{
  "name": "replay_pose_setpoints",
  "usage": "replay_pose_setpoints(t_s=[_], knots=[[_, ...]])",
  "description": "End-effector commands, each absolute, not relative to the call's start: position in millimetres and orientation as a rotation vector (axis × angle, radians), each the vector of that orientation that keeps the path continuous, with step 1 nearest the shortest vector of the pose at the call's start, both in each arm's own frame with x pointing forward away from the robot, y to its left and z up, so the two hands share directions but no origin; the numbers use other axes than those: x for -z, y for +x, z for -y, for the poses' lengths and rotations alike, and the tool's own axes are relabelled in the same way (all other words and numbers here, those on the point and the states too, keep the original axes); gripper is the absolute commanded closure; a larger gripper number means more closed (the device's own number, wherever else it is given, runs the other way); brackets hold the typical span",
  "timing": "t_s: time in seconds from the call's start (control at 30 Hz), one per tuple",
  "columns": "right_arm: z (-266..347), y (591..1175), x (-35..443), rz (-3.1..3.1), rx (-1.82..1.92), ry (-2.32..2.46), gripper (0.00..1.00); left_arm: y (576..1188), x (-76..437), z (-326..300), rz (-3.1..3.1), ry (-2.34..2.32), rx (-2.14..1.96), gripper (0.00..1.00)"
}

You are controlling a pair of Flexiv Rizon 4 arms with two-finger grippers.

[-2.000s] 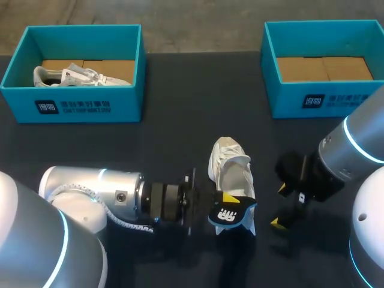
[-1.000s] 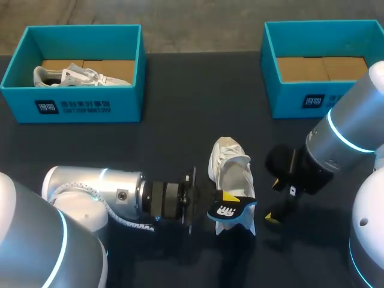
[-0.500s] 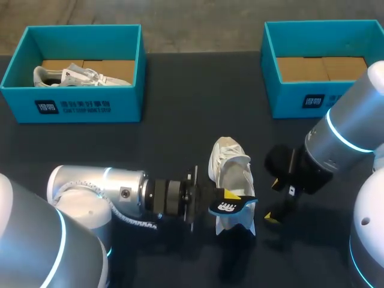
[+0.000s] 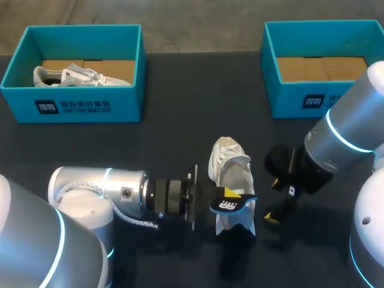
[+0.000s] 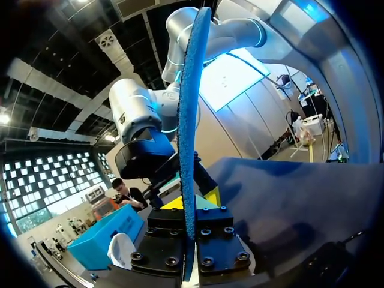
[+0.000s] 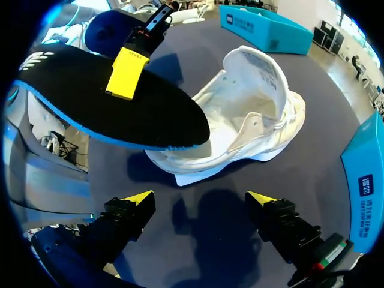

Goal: Take the shoe out of the shoebox, open the shoe tongue, remove and reinsert the insole, then place the shoe into the shoebox

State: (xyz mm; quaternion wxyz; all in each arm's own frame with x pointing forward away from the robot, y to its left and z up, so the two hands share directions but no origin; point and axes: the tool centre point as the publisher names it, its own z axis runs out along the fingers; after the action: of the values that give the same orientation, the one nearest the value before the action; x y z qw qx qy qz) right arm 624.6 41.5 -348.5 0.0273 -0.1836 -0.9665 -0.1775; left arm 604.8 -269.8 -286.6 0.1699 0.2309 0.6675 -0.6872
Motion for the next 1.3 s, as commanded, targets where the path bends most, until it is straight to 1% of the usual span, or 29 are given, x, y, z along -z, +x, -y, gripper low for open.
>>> replay_pose_setpoints(t_s=[0.03,1.3], knots=[[-42.4,623.5,349.4,2.988,0.546,-0.569,0.0,605.7,288.9,274.1,-1.897,0.648,1.948,1.0],[-42.4,623.5,349.4,2.988,0.546,-0.569,0.0,626.0,308.9,276.1,-1.934,0.596,1.924,1.0]])
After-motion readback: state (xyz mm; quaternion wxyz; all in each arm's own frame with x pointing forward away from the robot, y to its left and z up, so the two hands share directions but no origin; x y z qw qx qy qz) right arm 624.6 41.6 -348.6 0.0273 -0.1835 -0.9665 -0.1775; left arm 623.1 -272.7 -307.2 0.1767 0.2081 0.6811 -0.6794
